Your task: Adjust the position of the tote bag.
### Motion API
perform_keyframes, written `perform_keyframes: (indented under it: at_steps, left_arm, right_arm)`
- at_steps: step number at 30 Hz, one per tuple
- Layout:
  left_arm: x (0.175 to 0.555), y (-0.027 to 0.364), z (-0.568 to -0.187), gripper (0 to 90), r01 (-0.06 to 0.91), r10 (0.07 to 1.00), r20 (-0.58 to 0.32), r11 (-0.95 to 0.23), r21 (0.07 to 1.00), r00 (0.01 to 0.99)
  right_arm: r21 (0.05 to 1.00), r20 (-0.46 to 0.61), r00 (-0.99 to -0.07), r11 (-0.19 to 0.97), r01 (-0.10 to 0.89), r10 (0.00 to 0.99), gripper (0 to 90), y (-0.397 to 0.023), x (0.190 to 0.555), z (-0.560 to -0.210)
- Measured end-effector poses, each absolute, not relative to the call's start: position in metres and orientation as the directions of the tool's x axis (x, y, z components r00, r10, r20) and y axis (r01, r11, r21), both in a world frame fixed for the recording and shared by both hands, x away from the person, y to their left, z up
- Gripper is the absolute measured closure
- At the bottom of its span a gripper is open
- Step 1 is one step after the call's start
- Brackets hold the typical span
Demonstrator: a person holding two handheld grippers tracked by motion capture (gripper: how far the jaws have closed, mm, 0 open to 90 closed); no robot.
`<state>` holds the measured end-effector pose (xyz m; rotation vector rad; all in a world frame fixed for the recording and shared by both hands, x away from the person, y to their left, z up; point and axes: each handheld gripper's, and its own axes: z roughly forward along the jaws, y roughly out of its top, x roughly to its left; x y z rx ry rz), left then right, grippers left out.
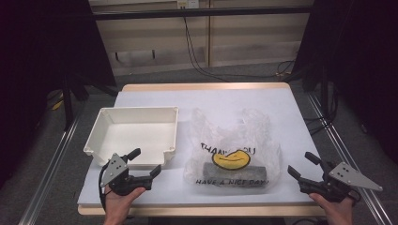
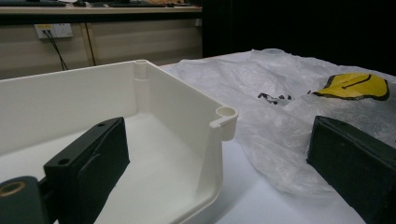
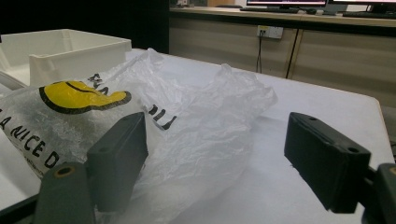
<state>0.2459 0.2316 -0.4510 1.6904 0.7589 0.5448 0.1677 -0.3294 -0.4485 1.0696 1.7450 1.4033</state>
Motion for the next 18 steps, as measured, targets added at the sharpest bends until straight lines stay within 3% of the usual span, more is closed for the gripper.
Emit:
perform_keyframes:
  at_steps: [3,18]
  left_arm:
    - [0.245,0.231,-0.451,6.2,0.197,0.73,0.004,-0.189,0.962,0.683]
    - [0.25,0.222,-0.452,11.7,0.234,0.705,-0.021,-0.207,0.95,0.709]
  right_arm:
    - [0.975,0.01,-0.463,0.093,0.2,0.886,21.7,-0.329,0.168,-0.448]
    - [0.953,0.066,-0.521,0.1,0.285,0.851,40.6,-0.325,0.185,-0.44]
